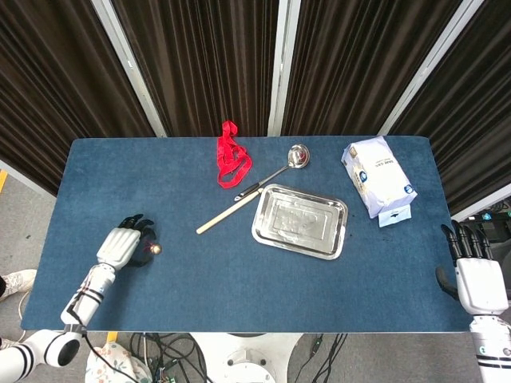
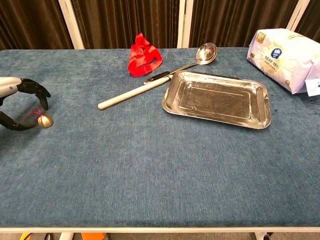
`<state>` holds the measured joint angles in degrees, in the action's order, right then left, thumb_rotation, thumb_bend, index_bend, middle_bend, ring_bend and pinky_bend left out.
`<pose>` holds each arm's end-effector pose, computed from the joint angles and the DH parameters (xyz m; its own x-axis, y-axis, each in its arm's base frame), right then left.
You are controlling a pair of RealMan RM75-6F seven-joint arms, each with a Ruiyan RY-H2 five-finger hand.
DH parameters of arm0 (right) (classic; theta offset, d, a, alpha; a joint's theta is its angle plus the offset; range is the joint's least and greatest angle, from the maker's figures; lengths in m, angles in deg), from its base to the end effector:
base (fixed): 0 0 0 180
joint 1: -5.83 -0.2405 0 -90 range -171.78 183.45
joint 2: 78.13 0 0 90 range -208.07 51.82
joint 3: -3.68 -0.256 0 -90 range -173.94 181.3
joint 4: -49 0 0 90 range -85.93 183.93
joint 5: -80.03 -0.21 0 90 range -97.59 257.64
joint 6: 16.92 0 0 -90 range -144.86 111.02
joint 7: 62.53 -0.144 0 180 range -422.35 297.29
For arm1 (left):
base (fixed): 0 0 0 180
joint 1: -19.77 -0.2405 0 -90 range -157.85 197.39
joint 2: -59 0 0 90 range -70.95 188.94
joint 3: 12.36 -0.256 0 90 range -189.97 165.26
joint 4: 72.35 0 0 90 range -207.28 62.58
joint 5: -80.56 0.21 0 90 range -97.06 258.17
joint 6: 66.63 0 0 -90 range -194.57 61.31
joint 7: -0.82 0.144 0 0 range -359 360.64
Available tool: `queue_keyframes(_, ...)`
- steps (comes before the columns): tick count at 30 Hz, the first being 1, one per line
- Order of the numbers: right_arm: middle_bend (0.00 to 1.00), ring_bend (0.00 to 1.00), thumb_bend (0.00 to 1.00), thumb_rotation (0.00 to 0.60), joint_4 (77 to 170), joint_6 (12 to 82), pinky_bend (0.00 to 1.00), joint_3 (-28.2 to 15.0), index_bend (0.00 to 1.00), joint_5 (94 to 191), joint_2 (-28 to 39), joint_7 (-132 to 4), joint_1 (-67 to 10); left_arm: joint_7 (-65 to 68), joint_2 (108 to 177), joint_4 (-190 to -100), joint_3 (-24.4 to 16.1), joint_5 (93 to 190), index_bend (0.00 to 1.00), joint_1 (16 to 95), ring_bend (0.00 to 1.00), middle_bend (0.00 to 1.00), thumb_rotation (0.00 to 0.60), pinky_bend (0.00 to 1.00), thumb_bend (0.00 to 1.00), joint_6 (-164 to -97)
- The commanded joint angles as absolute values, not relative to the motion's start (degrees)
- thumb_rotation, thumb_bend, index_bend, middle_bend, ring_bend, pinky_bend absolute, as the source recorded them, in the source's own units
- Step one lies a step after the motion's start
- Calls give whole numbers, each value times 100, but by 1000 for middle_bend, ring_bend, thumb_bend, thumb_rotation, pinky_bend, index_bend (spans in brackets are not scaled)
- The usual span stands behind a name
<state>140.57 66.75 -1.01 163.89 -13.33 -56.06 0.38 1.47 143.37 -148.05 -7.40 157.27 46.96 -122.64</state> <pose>-0.3142 -0.1910 0.1599 0.4921 0.0071 0.8705 -0.8705 0.0180 0.4919 -0.2729 0.2971 0.0129 0.3730 0.3397 0.8634 0.9256 -0.2007 -0.3209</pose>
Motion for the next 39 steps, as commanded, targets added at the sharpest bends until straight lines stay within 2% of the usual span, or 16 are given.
queue_keyframes(1,0,0,304,600,14047,6662,0,-100,0,16383,-1324,-5608,32,150,14330,-14821,-738,15708,409,4708,29,189,600,110,305,-12266)
queue_keyframes(8,0,0,377,600,14024,6669,0,-110,0,16348,-1327,-5615,42,78,14369,-14811,-757,15687,436,4736,30,195,600,110,313,-12258)
queue_keyframes(39,0,0,380,600,13964,6604,0,-94,0,16318,-1296,-5651,28,295,14476,-14810,-715,15415,515,4820,44,217,600,110,364,-12288)
